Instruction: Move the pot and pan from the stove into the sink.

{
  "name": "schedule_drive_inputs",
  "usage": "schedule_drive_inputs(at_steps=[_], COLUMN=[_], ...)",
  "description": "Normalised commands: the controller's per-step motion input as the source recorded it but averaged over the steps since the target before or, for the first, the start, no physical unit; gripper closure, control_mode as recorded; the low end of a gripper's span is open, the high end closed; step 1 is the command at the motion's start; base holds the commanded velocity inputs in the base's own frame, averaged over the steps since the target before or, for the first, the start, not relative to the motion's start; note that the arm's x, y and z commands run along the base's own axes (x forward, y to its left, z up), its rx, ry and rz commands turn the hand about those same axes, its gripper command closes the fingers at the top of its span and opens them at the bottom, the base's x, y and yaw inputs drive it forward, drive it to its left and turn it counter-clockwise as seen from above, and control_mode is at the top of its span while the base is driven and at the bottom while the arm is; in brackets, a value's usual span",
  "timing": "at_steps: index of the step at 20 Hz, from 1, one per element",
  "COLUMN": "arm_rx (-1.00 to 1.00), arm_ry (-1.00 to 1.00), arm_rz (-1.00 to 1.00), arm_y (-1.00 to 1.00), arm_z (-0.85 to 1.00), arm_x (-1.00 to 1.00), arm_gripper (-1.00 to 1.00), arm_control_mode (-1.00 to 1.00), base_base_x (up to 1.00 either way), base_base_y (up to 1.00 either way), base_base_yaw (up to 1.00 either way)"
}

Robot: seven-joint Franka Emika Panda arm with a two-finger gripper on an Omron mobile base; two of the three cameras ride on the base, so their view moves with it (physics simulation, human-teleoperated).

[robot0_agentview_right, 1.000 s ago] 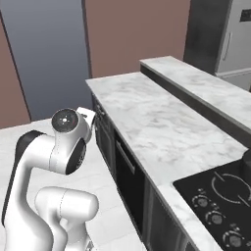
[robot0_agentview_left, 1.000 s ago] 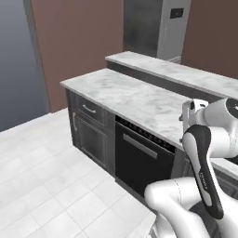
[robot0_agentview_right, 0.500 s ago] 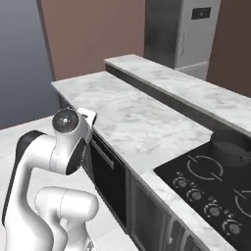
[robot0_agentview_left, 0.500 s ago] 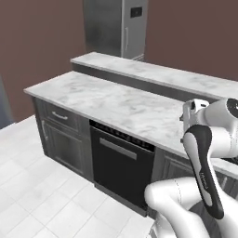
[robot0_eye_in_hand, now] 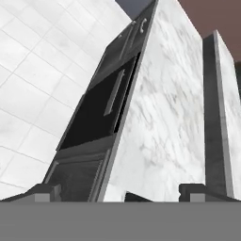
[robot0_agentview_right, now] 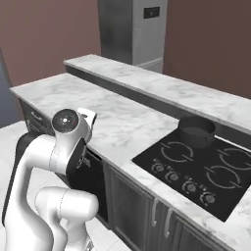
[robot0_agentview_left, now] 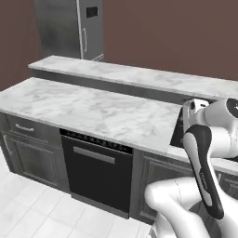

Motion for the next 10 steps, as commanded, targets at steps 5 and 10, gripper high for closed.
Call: schedule_drive_inputs(at_steps=[5,10], arm_rx=[0.00,0.00], arm_ry=[0.00,0.00], arm_rz=[0.00,0.00], arm_y=[0.00,0.00], arm_z=[0.00,0.00], arm_x=[0.00,0.00], arm_gripper=[-1.00,-1.00], arm_control_mode=[1.00,1.00], base_base_x=[0.00,0.00], base_base_y=[-0.03,-0.05], base_base_yaw=[-0.40,-0.40])
